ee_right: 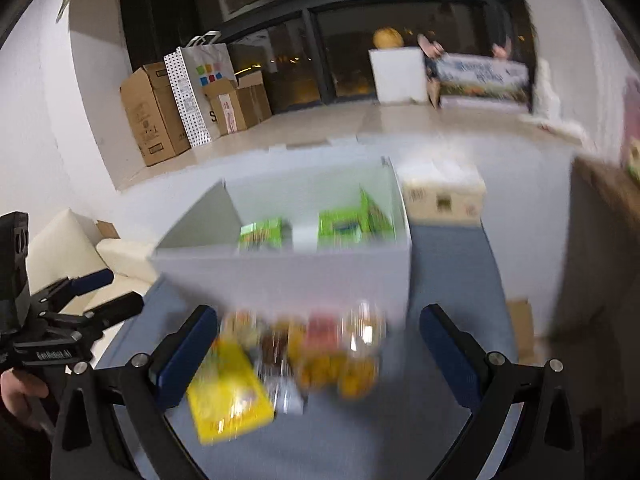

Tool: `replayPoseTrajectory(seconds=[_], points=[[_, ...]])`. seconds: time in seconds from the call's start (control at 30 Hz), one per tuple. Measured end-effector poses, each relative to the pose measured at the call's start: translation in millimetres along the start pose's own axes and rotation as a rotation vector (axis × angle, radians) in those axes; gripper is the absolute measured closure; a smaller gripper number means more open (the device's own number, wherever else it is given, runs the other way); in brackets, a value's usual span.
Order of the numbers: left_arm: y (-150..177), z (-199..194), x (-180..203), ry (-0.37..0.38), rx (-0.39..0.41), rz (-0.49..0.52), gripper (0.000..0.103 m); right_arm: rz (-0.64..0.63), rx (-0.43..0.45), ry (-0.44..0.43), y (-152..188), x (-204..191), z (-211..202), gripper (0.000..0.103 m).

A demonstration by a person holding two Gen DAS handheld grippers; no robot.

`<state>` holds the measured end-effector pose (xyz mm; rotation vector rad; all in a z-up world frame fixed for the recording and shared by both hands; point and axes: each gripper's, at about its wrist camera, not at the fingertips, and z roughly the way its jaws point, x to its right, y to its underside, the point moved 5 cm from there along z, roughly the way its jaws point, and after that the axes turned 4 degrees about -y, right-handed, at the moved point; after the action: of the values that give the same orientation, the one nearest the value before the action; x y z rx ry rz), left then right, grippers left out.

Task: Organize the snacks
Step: 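Move both tools back toward the remaining snacks beside the box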

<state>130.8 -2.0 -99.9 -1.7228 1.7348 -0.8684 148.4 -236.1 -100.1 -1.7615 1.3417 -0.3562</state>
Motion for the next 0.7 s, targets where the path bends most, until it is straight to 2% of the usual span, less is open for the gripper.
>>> replayPoseTrajectory(seconds=[0.1,0.2,0.33,0.43,0.53,0.7], points=[[31.0,-6.3,-0.7,0.003,-0.03,-0.025,0.0,-0.003,-0.022,-0.023,32.7,3.1,2.8,0.0],[46.3,-6.6,1.7,0.016,-0.053,-0.028,0.0,-0.014,-0.073,-0.084,44.9,7.1,18.8,0.0],[57.5,-3.2,5.1,0.007,-0.07,-0.027,0.0,-0.066,-0.108,-0.099,38.4,17.0,42.0,0.0],[61.1,-2.4,10.6,0.009,-0.073,-0.019,0.0,-0.06,-0.13,-0.151,31.1,31.4,59.8,0.0],[62.8,-2.8,16.3,0.028,-0.081,-0.001,0.0,-0.111,-0.169,-0.245,19.7,44.9,79.2,0.001],[63.7,-1.8,17.0,0.025,-0.083,-0.007,0.0,-0.128,-0.214,-0.285,9.5,60.6,90.8,0.003]])
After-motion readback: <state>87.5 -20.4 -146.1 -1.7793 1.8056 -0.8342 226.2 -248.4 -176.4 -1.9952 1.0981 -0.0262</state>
